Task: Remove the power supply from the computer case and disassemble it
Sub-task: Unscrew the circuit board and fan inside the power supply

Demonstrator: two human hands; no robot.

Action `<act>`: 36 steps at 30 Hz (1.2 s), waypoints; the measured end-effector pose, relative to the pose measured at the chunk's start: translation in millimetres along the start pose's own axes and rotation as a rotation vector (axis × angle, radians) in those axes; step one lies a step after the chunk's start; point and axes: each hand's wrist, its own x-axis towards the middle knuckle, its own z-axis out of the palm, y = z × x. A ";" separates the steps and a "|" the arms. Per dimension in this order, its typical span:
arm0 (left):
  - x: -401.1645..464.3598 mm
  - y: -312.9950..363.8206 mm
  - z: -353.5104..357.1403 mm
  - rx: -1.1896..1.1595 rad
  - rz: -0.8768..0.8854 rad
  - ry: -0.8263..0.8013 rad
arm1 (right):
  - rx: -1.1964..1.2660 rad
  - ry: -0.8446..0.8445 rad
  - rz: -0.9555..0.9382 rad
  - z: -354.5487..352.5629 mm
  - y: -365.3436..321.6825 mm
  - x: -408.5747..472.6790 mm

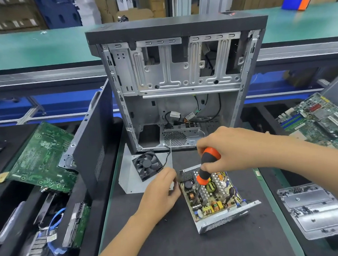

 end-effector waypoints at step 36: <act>-42.9 -9.5 23.6 -0.270 -0.059 -0.141 | -0.177 0.007 -0.046 36.2 -18.1 -9.6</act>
